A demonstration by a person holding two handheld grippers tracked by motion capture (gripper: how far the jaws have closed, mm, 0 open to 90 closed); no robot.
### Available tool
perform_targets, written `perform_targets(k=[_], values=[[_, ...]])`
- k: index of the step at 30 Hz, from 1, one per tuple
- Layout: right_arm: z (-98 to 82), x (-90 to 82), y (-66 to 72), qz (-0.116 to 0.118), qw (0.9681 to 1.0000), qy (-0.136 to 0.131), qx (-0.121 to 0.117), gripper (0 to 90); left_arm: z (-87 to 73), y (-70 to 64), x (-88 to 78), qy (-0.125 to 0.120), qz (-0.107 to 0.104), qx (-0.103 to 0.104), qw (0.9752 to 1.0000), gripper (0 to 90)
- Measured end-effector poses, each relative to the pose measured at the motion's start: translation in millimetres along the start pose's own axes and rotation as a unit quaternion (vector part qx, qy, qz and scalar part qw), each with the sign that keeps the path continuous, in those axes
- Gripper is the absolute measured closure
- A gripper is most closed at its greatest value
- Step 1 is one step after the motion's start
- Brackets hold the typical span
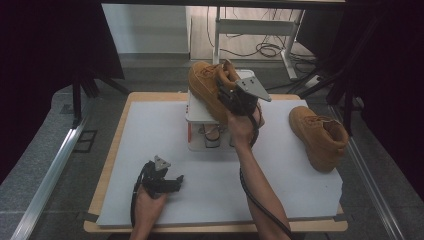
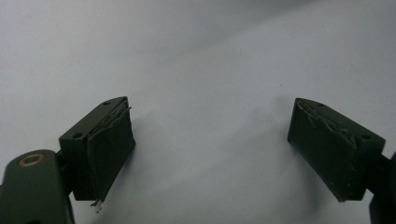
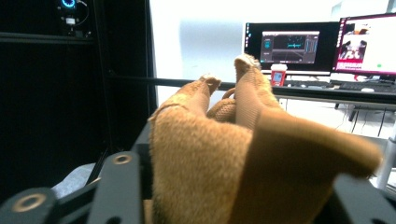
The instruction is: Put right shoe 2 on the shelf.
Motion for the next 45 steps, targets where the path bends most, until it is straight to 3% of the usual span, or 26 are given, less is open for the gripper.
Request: perform_targets(k=[12, 31, 45], values=[[2.6, 0.5, -4.7, 0.018, 0.9993, 0.031, -0.005, 18.7, 0.0, -0.1, 0.0, 0.000, 0.000, 0.000, 1.0000, 13.9], [-0.7, -12.5, -9.4, 0.032, 0.9971, 0.067, -0.021, 12.2, 0.0, -0.1, -0.2, 0.001, 0.000, 0.001, 1.0000, 13.9], [-11.4, -34.4, -16.1, 0.057, 0.9913, 0.115, -0.032, 13.5, 0.1, -0.1, -0.2, 0.001, 0.000, 0.001, 1.0000, 13.9]])
Point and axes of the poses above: each handheld gripper's, and its own axes: x roughly forward along the jaws, z roughly out of its top, y roughly to its left, the point moved 1 cm from there along x, roughly forward along the jaws, and after that the axes turned 10 degrees about x, right-handed, at the moved point
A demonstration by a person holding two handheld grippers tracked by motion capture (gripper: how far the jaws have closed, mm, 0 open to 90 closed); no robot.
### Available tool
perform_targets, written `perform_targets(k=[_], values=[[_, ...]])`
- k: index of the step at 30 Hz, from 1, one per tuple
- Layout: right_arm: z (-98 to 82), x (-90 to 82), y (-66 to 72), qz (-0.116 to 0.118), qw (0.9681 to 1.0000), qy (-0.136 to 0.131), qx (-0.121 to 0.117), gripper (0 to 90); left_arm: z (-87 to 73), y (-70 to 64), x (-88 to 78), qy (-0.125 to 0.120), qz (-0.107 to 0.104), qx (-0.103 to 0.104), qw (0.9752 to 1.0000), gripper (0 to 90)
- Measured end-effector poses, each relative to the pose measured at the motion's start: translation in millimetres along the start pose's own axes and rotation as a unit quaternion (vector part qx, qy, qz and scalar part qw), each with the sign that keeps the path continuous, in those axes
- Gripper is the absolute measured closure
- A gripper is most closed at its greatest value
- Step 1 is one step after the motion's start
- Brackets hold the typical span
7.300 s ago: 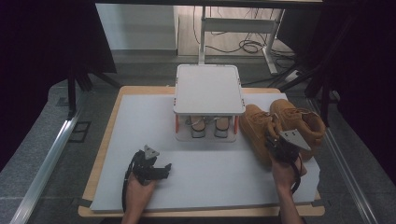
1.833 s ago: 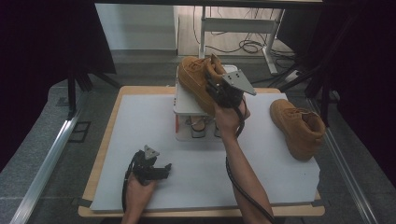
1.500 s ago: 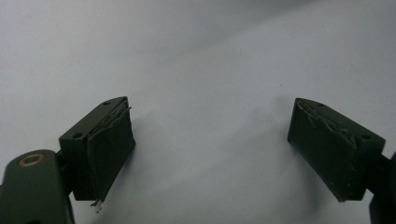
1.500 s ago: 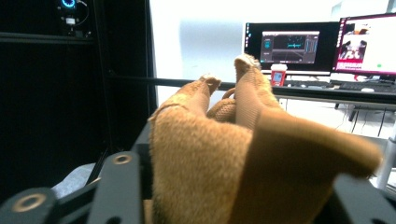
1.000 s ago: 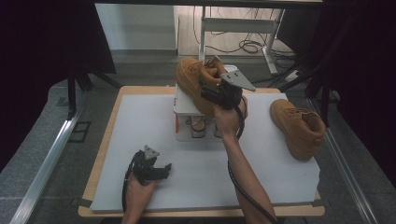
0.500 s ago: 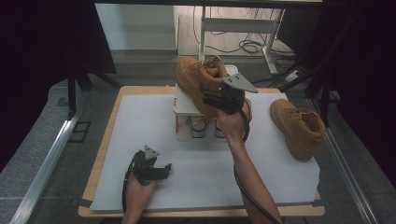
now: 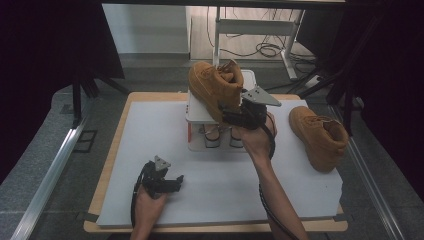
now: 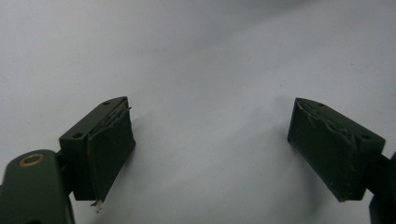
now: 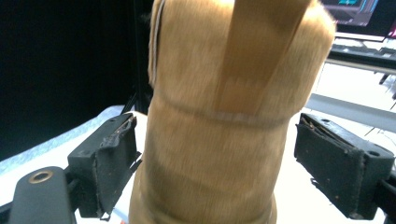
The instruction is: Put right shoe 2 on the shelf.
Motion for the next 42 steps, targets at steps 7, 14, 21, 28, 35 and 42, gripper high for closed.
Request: perform_targets(k=[7, 14, 21, 28, 35, 42], values=[[-10.7, -9.5, -0.4, -0.005, 0.9999, 0.015, 0.001, 25.2, 0.0, -0.3, 0.3, -0.002, 0.000, -0.002, 1.0000, 13.9], [-20.9, -25.8, -3.5, 0.012, 0.9999, 0.011, -0.004, 46.0, 0.1, -0.2, 0.2, -0.001, 0.000, -0.002, 1.0000, 13.9], [-30.5, -36.7, -12.0, 0.032, 0.9992, 0.022, -0.004, 63.9, 0.0, -0.3, 0.2, -0.002, 0.000, -0.002, 1.0000, 13.9], [-42.3, -40.1, -17.8, 0.034, 0.9987, 0.037, -0.011, 88.4, 0.1, -0.3, 0.2, -0.001, 0.000, -0.002, 1.0000, 13.9], [-45.4, -39.3, -19.9, 0.043, 0.9981, 0.042, -0.015, 89.9, 0.1, -0.2, 0.2, -0.001, 0.000, -0.002, 1.0000, 13.9], [-43.7, -34.3, -10.7, 0.055, 0.9969, 0.049, -0.026, 89.8, 0.1, -0.3, 0.2, -0.001, 0.000, -0.002, 1.0000, 13.9]])
Point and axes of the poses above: each handheld gripper's, and its own axes: x roughly forward along the jaws, z roughly out of its top, y roughly to its left, the point moved 1 cm from there along x, roughly forward along the jaws, and after that the axes turned 10 degrees about x, right-handed, at the moved point
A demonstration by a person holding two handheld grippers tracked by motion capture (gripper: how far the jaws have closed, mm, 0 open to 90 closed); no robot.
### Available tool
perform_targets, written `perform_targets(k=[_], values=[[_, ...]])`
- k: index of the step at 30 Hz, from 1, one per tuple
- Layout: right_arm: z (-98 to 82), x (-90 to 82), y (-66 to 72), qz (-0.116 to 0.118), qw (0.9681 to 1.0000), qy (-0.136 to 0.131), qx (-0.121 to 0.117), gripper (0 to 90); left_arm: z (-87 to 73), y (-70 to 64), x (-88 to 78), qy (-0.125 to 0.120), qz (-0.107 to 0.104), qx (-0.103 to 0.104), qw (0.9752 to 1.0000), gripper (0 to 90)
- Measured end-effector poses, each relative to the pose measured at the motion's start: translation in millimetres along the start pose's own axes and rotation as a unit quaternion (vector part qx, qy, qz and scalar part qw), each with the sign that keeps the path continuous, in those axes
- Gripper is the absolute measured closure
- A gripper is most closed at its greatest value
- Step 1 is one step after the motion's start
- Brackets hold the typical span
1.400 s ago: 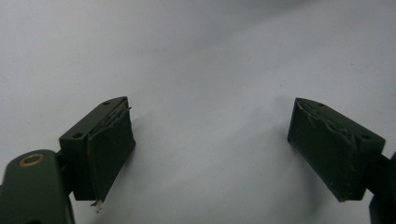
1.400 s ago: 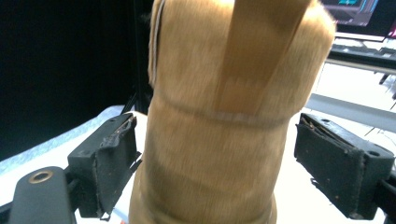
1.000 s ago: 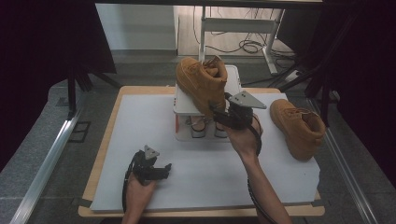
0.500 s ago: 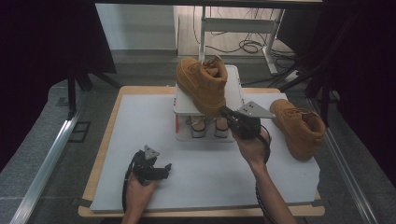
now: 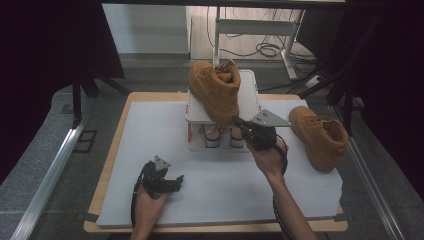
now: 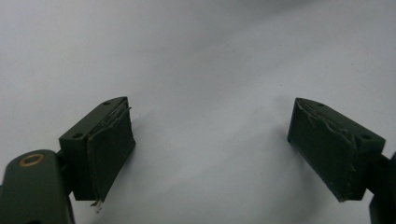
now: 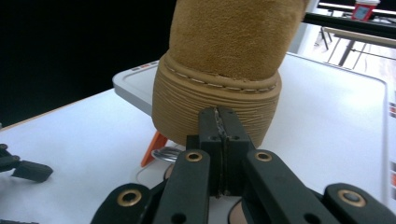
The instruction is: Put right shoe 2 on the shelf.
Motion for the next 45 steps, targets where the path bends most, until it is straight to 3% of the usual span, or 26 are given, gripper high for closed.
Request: perform_targets(k=[9, 29, 37, 45], values=[[3.1, 16.7, 19.1, 0.015, 0.9998, 0.003, -0.015, 89.5, 0.0, 0.0, 0.0, 0.000, 0.000, 0.000, 1.0000, 13.9], [7.2, 41.4, 38.8, 0.040, 0.9989, 0.008, -0.021, 88.9, 0.0, 0.0, 0.2, -0.001, -0.001, 0.000, 1.0000, 13.9], [8.4, 43.0, 41.2, 0.048, 0.9984, 0.015, -0.025, 80.9, -0.1, 0.0, 0.1, -0.001, -0.002, 0.000, 1.0000, 13.9], [3.5, 30.3, 37.5, 0.040, 0.9986, 0.009, -0.034, 57.2, 0.0, -0.2, 0.2, -0.001, -0.001, 0.000, 1.0000, 14.0]])
Point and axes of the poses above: each handheld gripper's, and its own axes: x roughly forward along the jaws, z roughly out of its top, y roughly to its left, the point moved 1 cm from there along x, roughly forward along the jaws, and after that the axes turned 10 degrees about x, right-handed, at the moved point
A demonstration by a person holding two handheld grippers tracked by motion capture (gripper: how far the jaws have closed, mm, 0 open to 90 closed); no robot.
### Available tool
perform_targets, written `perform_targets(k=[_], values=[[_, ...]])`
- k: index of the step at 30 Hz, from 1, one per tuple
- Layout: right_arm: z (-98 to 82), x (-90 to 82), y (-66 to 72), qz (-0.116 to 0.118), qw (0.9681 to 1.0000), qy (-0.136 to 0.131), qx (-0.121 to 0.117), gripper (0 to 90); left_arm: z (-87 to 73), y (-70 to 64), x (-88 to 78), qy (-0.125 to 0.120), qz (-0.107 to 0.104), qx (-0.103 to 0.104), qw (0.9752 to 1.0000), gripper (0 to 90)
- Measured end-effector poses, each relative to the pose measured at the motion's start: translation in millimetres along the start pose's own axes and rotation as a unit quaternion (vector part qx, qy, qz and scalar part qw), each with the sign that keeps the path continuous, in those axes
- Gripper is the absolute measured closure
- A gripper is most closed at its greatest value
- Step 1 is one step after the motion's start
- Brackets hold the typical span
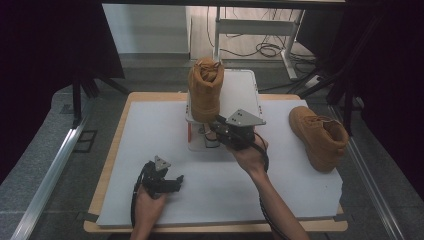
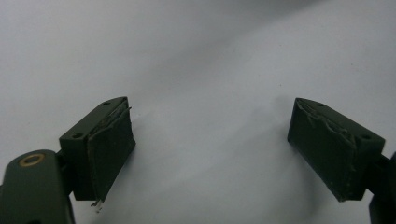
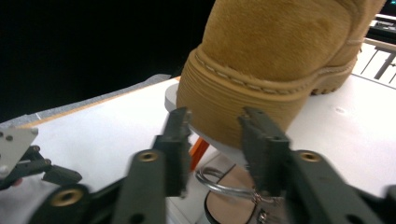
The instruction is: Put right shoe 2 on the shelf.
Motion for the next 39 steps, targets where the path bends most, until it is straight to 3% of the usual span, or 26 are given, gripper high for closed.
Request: perform_targets(k=[1, 9, 16, 23, 26, 35, 39], values=[[-2.4, -3.9, -1.8, -0.007, 1.0000, -0.004, -0.004, 50.1, 0.0, 0.0, -0.1, 0.000, 0.000, 0.000, 1.0000, 14.0], [-10.1, -17.4, -9.7, -0.009, 0.9999, -0.009, -0.002, 31.5, 0.1, -0.1, -0.1, 0.001, 0.000, 0.000, 1.0000, 14.0], [-18.0, -28.1, -15.0, -0.031, 0.9995, -0.001, -0.006, 13.8, 0.1, -0.1, -0.2, 0.001, 0.000, 0.000, 1.0000, 14.0], [-26.6, -44.8, -25.8, -0.040, 0.9992, -0.002, 0.007, 12.5, 0.1, -0.2, -0.1, 0.001, 0.001, 0.000, 1.0000, 14.0], [-31.3, -51.2, -32.0, -0.039, 0.9991, -0.008, 0.015, 8.0, 0.1, -0.2, -0.1, 0.001, 0.001, 0.000, 1.0000, 14.0], [-47.7, -72.9, -50.3, -0.076, 0.9970, 0.004, 0.018, 0.0, 0.0, 0.1, -0.3, 0.002, 0.000, 0.002, 1.0000, 14.0], [-56.0, -85.3, -60.2, -0.077, 0.9962, -0.002, 0.040, 0.0, 0.1, -0.1, -0.2, 0.001, 0.000, 0.000, 1.0000, 14.0]])
Point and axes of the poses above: each handheld gripper's, and its own axes: x roughly forward along the jaws, z roughly out of its top, y roughly to its left, the point moved 1 cm from there along x, roughly forward along the jaws, and after that the axes turned 10 degrees about x, right-handed, at the moved point
